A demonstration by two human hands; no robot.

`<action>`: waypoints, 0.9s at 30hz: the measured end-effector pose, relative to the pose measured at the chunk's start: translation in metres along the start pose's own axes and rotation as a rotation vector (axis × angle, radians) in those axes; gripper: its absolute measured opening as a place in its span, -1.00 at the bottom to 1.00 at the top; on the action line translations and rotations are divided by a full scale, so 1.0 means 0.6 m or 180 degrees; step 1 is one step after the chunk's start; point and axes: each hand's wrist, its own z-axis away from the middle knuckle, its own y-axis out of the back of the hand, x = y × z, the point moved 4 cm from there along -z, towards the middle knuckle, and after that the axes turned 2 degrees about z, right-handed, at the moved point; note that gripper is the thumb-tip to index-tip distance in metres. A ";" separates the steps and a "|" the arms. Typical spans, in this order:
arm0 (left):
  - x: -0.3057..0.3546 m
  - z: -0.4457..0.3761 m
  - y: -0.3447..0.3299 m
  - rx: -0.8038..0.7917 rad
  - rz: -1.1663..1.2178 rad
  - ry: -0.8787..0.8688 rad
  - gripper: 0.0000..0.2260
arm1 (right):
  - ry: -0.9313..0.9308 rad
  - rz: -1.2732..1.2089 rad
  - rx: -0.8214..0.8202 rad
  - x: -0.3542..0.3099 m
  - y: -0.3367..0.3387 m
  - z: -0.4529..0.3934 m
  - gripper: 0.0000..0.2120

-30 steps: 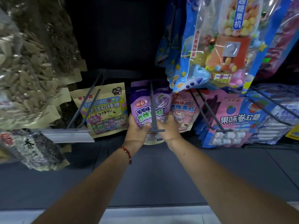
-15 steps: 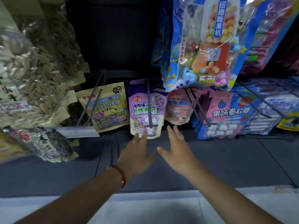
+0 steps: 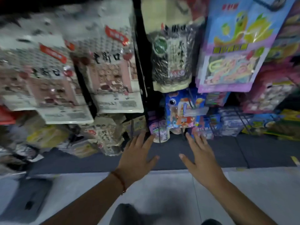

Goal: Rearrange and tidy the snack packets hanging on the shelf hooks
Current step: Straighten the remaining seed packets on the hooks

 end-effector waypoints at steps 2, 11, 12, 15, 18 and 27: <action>-0.003 0.046 0.053 -0.0178 -0.0086 0.0277 -0.29 | -0.0116 0.0213 -0.0277 -0.047 0.052 0.016 -0.28; -0.125 0.214 0.181 -0.0105 -0.0282 0.1135 -0.22 | 0.0393 0.0904 -0.1035 -0.242 0.043 0.056 -0.18; -0.145 0.224 0.186 -0.0080 -0.0276 0.1156 -0.22 | 0.0420 0.0947 -0.1060 -0.261 0.026 0.053 -0.18; -0.218 0.251 0.194 -0.0026 -0.0251 0.1147 -0.21 | 0.0412 0.1053 -0.1102 -0.326 -0.029 0.034 -0.17; -0.306 0.274 0.205 -0.0133 -0.0263 0.1089 -0.24 | 0.0212 0.1076 -0.1119 -0.401 -0.093 0.007 -0.15; -0.464 0.253 0.234 -0.0573 -0.0575 0.0568 -0.23 | -0.0264 0.1095 -0.1107 -0.534 -0.200 -0.035 -0.15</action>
